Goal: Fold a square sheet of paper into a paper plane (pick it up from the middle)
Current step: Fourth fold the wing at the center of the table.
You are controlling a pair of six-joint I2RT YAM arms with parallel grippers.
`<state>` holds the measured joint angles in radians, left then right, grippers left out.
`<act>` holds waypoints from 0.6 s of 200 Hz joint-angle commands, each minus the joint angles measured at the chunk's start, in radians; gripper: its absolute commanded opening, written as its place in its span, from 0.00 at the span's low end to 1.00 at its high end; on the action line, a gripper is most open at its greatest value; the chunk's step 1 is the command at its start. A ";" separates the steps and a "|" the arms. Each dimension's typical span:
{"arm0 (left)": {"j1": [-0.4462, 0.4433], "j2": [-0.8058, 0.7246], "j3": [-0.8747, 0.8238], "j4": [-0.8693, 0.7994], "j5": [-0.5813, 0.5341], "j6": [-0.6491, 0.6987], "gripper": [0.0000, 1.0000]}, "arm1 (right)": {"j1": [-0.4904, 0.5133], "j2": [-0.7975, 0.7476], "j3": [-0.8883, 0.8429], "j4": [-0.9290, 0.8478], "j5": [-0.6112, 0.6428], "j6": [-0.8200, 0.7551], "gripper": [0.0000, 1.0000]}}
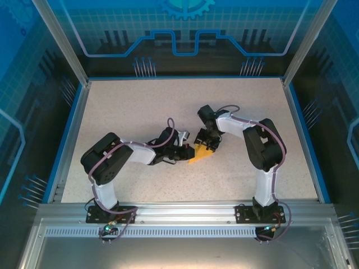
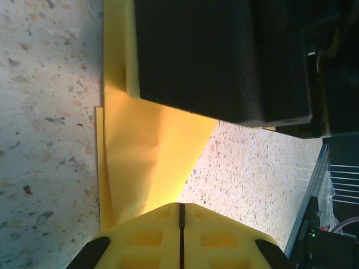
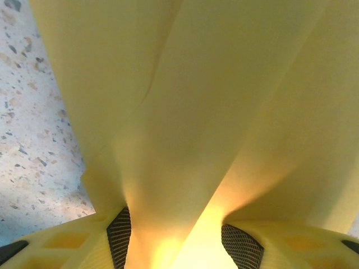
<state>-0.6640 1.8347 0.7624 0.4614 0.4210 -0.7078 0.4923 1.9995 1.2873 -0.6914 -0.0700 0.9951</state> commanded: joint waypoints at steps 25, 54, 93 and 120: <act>-0.012 0.045 0.033 -0.024 -0.003 0.023 0.09 | 0.011 0.241 -0.118 0.006 0.127 0.004 0.56; -0.016 0.046 0.041 -0.088 -0.032 0.049 0.08 | 0.011 0.242 -0.117 0.006 0.127 0.005 0.57; -0.022 0.054 0.040 -0.128 -0.044 0.061 0.08 | 0.011 0.248 -0.118 0.006 0.127 0.007 0.57; -0.026 0.064 0.043 -0.145 -0.048 0.062 0.07 | 0.011 0.249 -0.118 0.004 0.129 0.008 0.57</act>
<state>-0.6792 1.8679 0.7887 0.3897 0.3893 -0.6739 0.4923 2.0041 1.2915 -0.6964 -0.0700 0.9993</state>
